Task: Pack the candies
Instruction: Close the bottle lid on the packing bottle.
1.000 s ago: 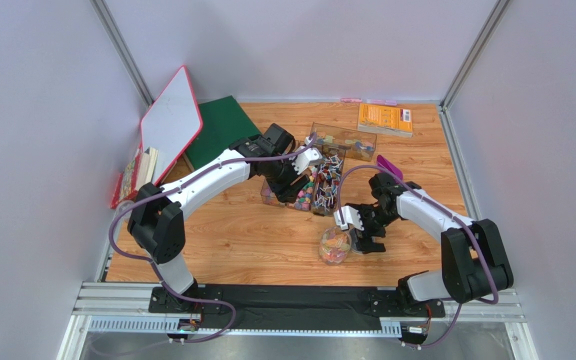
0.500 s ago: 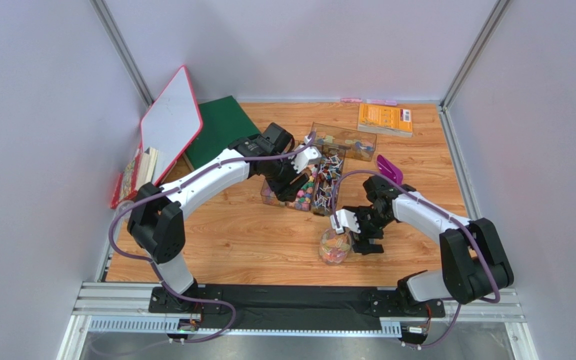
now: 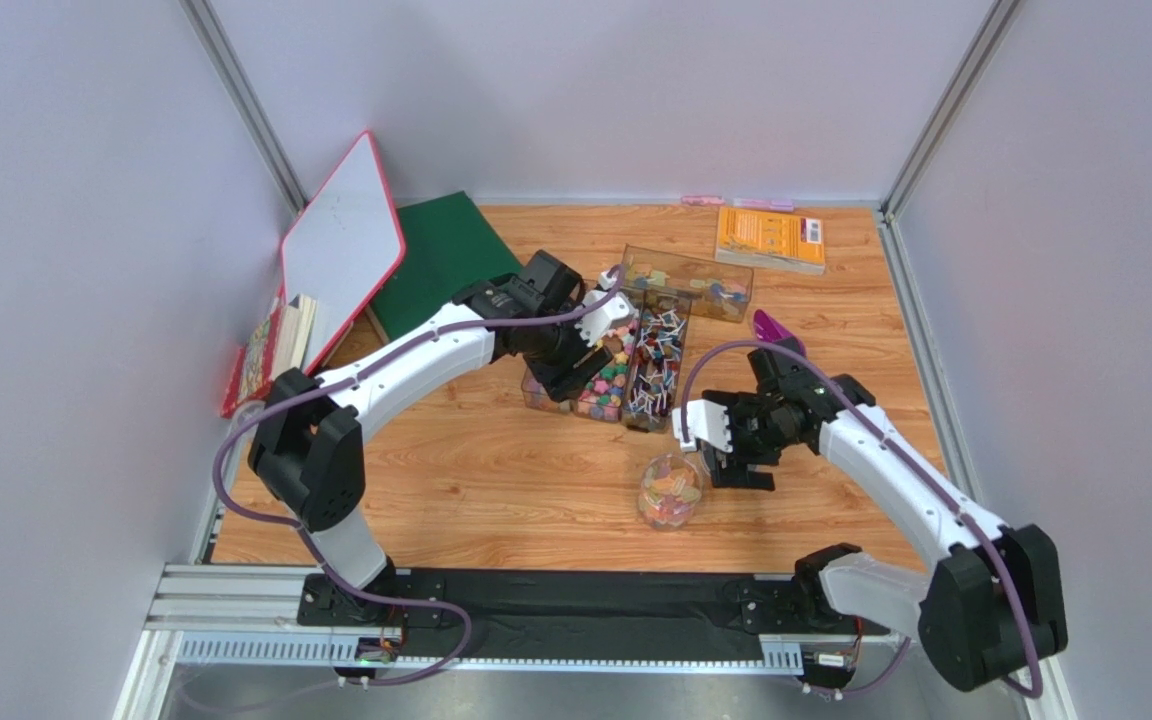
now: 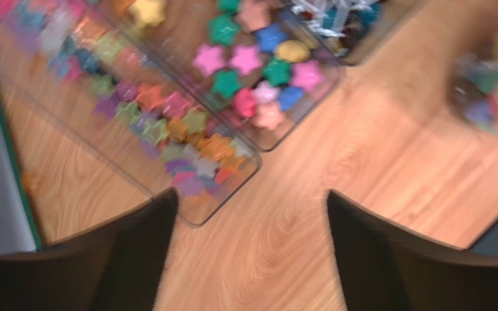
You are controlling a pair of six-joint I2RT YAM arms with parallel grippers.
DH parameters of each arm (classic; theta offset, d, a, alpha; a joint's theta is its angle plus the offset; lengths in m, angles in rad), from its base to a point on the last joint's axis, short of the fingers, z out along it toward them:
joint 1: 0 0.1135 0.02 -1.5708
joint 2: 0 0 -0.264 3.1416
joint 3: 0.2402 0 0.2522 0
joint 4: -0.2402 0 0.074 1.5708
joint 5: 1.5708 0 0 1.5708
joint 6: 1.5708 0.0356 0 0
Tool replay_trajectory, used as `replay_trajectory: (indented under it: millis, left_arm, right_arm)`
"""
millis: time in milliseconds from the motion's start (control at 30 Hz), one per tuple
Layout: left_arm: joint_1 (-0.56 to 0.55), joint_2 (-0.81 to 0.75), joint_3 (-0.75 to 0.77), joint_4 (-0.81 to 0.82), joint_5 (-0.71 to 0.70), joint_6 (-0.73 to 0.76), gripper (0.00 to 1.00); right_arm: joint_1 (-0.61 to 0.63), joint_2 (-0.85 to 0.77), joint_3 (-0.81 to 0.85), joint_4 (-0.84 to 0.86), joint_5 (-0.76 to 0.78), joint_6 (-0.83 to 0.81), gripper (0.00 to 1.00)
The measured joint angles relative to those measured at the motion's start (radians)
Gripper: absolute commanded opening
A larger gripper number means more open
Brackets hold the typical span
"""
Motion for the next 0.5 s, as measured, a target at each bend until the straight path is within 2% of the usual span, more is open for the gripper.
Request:
replay_trajectory:
  millis: [100, 167, 367, 500]
  left_arm:
    - [0.003, -0.035, -0.042, 0.029, -0.151, -0.045, 1.0]
    - [0.025, -0.055, -0.052, 0.029, -0.188, -0.071, 1.0]
    - [0.197, -0.162, -0.07, -0.005, -0.058, -0.101, 0.86]
    - [0.22, -0.319, -0.176, -0.009, 0.028, -0.081, 0.9]
  right_arm:
    - [0.0, -0.056, 0.074, -0.064, 0.002, 0.003, 0.79]
    - [0.005, -0.074, 0.129, -0.104, -0.001, 0.009, 0.8]
    - [0.082, -0.066, 0.273, -0.201, -0.015, 0.036, 0.8]
    - [0.201, -0.007, 0.306, -0.24, -0.01, 0.066, 0.8]
